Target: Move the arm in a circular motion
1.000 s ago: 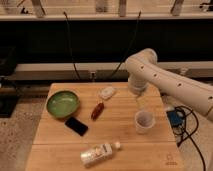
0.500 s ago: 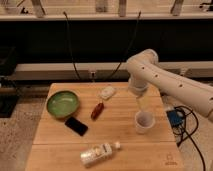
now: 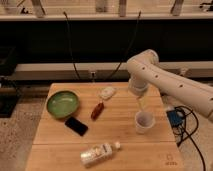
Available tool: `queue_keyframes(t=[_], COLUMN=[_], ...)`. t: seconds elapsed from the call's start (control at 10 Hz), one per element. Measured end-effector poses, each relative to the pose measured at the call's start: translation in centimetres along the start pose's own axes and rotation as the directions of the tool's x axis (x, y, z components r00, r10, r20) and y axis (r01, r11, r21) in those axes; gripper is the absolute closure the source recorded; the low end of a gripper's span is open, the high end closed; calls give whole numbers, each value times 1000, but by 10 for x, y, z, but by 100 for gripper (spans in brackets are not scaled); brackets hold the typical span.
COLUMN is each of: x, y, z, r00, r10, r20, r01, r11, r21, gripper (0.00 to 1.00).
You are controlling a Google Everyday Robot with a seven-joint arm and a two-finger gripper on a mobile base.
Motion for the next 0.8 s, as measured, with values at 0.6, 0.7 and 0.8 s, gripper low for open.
queue_keyframes(t=[0.6, 0.7, 0.8], x=[0, 0, 1], y=[-1, -1, -1], z=[1, 2, 2], r00=[999, 999, 998], r10=[-47, -53, -58], r20=[-1, -1, -1], r01=[47, 53, 58], r11=[999, 999, 998], r21=[2, 2, 2], gripper=[20, 20, 20])
